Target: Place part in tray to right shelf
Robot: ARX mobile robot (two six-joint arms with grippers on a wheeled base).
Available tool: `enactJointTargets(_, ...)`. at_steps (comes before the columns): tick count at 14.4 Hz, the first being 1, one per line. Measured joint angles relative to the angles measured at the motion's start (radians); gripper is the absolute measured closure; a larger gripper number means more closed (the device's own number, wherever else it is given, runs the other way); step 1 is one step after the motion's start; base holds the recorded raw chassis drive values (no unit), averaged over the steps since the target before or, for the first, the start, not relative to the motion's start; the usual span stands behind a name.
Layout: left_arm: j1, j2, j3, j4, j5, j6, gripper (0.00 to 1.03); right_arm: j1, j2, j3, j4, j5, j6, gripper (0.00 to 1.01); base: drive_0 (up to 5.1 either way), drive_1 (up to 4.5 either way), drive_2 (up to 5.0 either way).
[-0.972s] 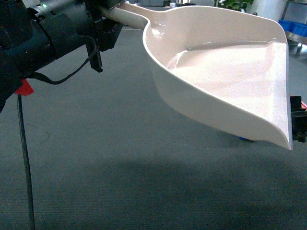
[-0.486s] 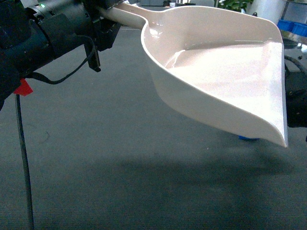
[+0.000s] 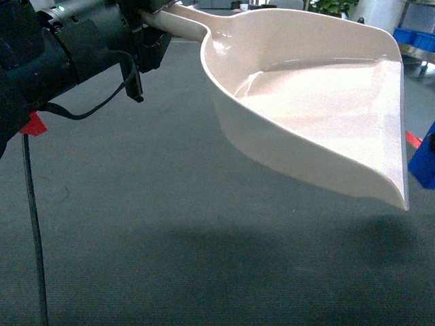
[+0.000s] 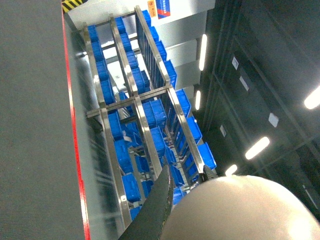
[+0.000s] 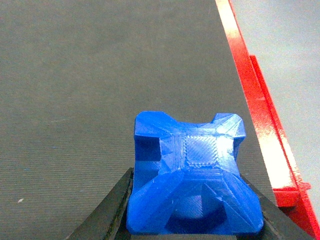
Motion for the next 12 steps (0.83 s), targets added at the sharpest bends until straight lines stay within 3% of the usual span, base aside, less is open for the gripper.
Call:
enactJointTargets(2,0.0,0.0,0.0,0.0,0.001,0.0,0.9,0.03,-0.216,-0.011,-0.103,-0.021,-0.007,0.55,0.0,0.0,0.0)
enactJointTargets(5,-0.002,0.0,0.0,0.0,0.003,0.0,0.9,0.193,-0.399,0.099,-0.146,-0.064,0.042,0.55,0.0,0.0,0.0)
enactJointTargets(7,-0.001,0.0,0.0,0.0,0.003,0.0,0.9,0.344,-0.319,0.175,-0.137,-0.056,0.121,0.55,0.0,0.0,0.0)
enactJointTargets(9,-0.001,0.0,0.0,0.0,0.002,0.0,0.9,0.452,-0.179,0.213,-0.149,-0.077,0.228,0.55,0.0,0.0,0.0)
enactJointTargets(11,0.011,0.002,-0.001,-0.008,-0.004,0.007,0.9,0.476,-0.098,0.243,-0.115,-0.067,0.301,0.54,0.0,0.0,0.0)
enactJointTargets(12,0.011,0.002,-0.001,-0.001,-0.01,0.007,0.9,0.474,-0.079,0.245,-0.088,-0.051,0.324,0.41,0.0,0.0,0.0)
